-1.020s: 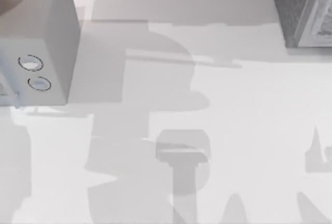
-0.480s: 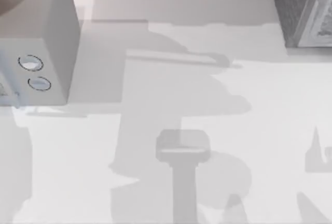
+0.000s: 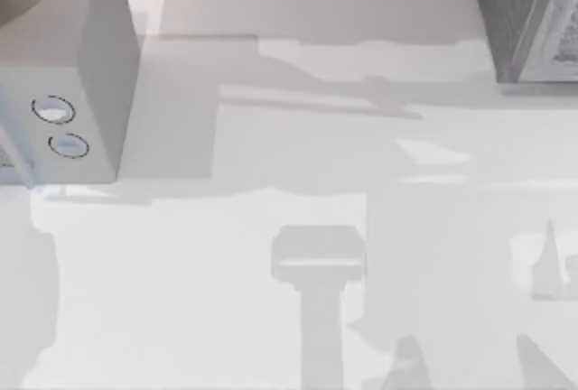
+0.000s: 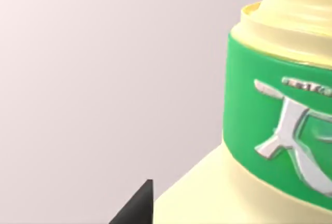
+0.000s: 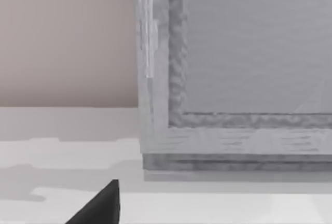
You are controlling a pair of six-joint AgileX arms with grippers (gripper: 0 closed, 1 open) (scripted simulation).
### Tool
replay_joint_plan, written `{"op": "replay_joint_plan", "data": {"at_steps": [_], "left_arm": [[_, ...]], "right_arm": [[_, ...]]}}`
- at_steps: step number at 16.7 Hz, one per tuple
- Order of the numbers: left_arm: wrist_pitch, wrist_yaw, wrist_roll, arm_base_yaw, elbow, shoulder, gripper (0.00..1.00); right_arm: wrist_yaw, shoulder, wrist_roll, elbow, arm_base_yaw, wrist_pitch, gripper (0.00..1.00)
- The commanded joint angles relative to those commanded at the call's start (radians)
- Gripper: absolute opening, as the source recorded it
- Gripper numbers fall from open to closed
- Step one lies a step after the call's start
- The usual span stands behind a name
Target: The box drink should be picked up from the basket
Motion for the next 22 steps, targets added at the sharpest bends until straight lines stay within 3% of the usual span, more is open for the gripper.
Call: {"op": "replay_joint_plan", "data": {"at_steps": [5,13,17,22], "left_arm": [[-0.2,0.067,0.012,0.002,0.094,0.038,0.0],[-0.211,0.064,0.011,-0.005,0.062,0.019,0.0],[-0.207,0.034,0.007,-0.031,-0.108,-0.131,0.0],[-0.177,-0.032,0.008,-0.09,-0.491,-0.502,0.0]], "right_arm": [[0.0,0.0,0.0,0.0,0.0,0.0,1.0],[0.0,0.0,0.0,0.0,0.0,0.0,1.0],[0.0,0.0,0.0,0.0,0.0,0.0,1.0],[0.0,0.0,0.0,0.0,0.0,0.0,1.0]]}}
